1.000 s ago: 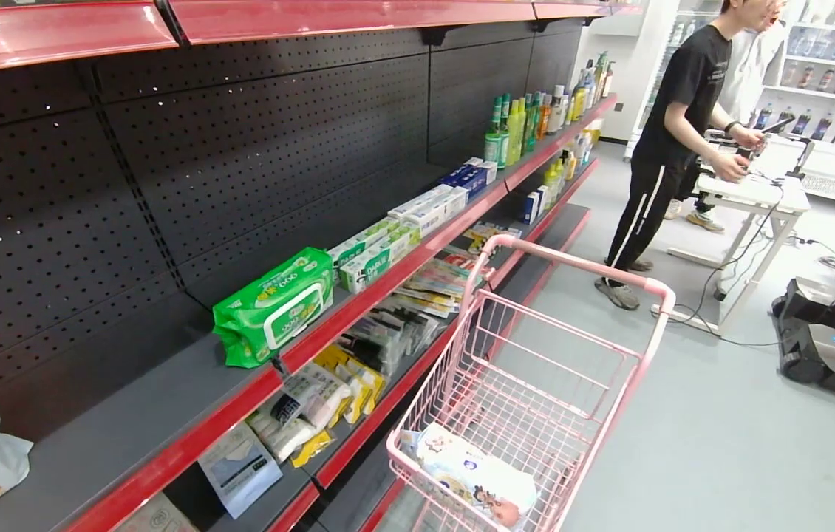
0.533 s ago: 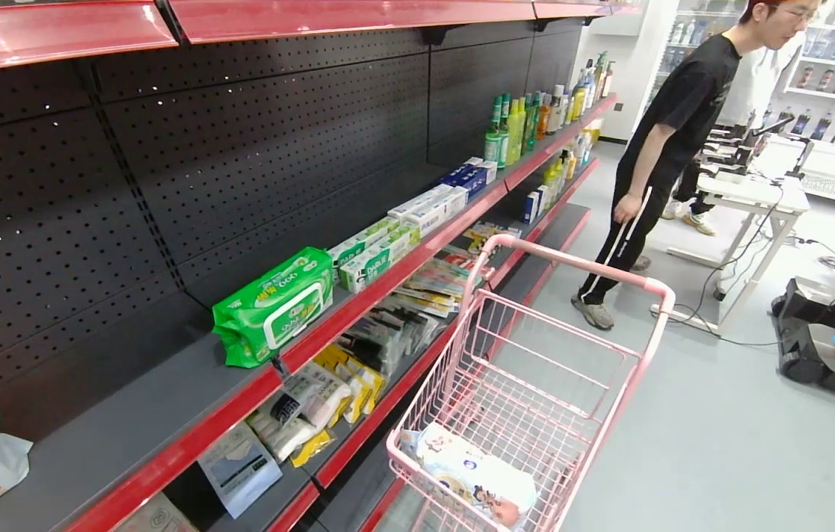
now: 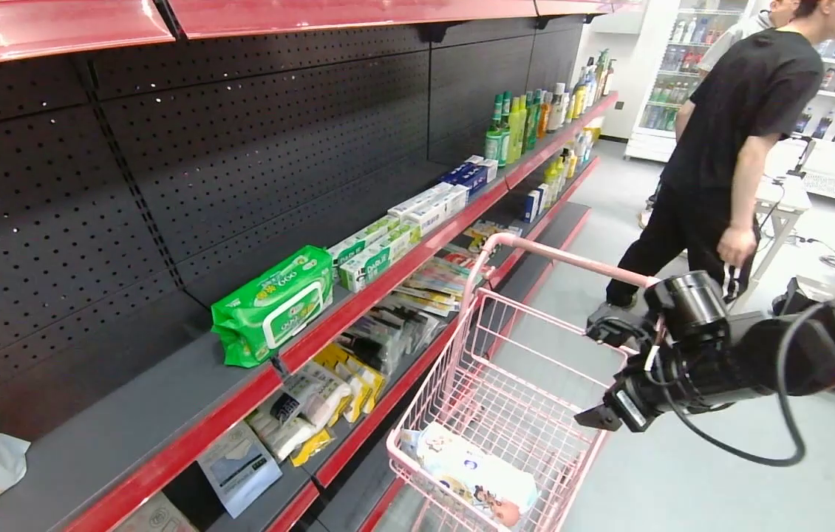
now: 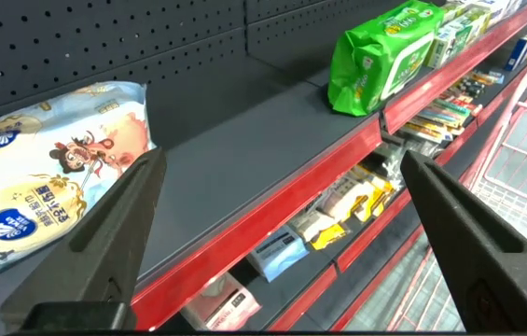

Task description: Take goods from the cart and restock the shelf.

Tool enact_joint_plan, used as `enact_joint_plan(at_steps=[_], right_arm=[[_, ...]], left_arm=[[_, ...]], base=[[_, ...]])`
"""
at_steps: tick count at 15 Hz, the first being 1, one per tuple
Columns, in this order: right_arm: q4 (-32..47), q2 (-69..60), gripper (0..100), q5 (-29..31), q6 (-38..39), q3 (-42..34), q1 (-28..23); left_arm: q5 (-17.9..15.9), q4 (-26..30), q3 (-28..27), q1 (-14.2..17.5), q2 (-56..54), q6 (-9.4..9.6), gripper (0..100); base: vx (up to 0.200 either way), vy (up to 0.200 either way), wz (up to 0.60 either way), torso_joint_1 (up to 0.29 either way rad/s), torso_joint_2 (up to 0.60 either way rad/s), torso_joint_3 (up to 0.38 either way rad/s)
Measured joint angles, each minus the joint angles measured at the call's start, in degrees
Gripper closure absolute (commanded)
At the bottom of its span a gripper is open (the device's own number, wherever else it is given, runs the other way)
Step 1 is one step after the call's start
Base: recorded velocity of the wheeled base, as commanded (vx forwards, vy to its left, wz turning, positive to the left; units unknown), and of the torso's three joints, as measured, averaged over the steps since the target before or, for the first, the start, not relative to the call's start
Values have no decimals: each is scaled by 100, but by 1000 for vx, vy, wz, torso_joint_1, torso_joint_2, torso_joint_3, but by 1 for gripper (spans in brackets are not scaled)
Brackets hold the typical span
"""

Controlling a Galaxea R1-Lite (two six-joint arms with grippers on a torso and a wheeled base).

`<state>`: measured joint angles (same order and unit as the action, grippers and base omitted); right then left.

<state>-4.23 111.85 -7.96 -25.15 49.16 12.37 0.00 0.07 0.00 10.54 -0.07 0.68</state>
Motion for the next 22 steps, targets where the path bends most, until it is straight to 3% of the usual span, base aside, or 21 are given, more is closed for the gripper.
enact_joint_plan(at_steps=[2, 5, 16, 22], right_arm=[[-33, 791, 0, -367, -655, 513, 143], [-33, 1480, 0, -563, -1020, 926, 228], [-44, 2398, 0, -668, -1070, 1142, 798], [-33, 2516, 0, -720, -1076, 1226, 848]], left_arm=[[0, 0, 0, 0, 0, -4, 0], [0, 0, 0, -2, 0, -6, 0], [0, 6, -5, 0, 0, -17, 0], [0, 9, -5, 0, 0, -15, 0]], base=[[0, 0, 0, -71, 183, 93], [0, 0, 0, -93, 185, 102], [0, 0, 0, -111, 248, 138], [0, 0, 0, -154, 339, 189]])
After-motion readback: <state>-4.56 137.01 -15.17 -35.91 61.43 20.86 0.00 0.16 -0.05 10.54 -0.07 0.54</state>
